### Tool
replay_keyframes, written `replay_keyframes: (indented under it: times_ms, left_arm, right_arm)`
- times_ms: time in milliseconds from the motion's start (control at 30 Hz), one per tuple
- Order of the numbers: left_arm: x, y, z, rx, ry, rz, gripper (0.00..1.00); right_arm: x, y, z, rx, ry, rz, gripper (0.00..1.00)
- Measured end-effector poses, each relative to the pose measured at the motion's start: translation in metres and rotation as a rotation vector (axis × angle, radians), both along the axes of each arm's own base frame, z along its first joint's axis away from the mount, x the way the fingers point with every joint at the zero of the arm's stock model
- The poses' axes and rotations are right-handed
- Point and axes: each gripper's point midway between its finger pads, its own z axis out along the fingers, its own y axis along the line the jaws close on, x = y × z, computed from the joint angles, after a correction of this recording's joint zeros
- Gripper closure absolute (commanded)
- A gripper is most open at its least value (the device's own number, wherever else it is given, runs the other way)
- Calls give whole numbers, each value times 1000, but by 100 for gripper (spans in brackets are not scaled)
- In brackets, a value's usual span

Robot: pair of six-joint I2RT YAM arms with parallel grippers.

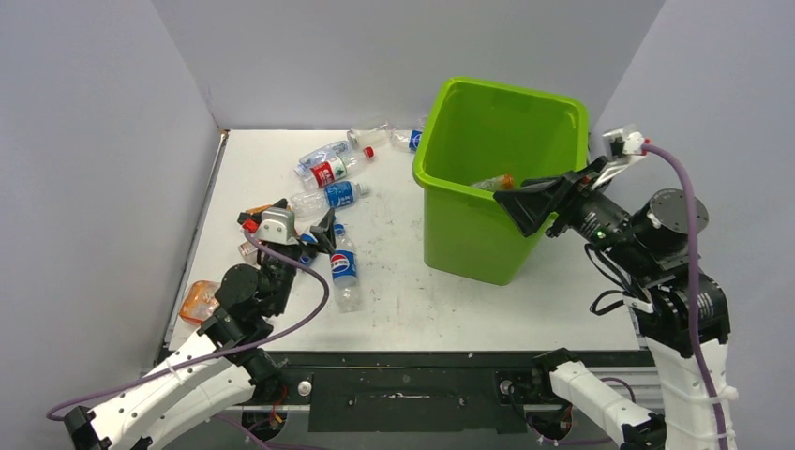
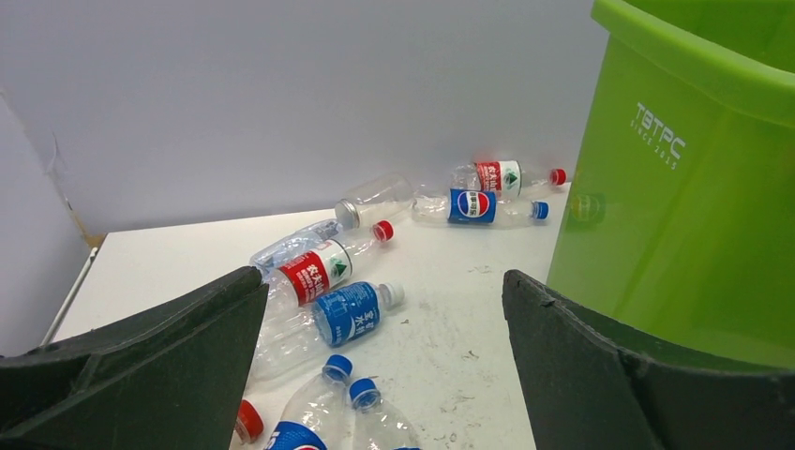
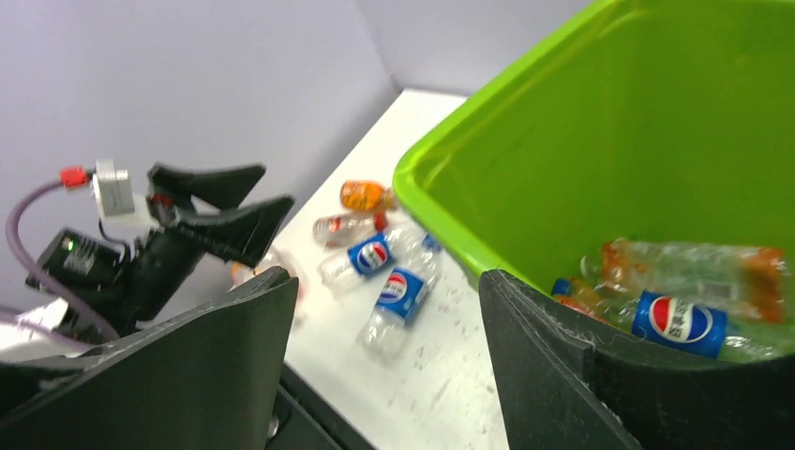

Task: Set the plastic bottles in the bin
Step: Pick up the plastic bottle at the center of the board.

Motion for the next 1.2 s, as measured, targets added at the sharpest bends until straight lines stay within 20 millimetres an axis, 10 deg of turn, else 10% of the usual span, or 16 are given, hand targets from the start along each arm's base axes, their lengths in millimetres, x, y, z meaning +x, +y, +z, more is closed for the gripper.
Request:
replay_keyframes:
  times_ms: [300, 800, 1200]
  left_arm:
    - [15, -4, -34, 88, 105, 55, 4]
    - [17, 18, -34, 83, 170, 183, 4]
    - [33, 21, -49, 47, 293, 255, 4]
  right_arm:
    - [-2, 24, -56, -64, 110, 148, 29]
    - [5, 50, -72, -110, 68, 254, 29]
    - [-7, 95, -156, -217, 162, 330, 29]
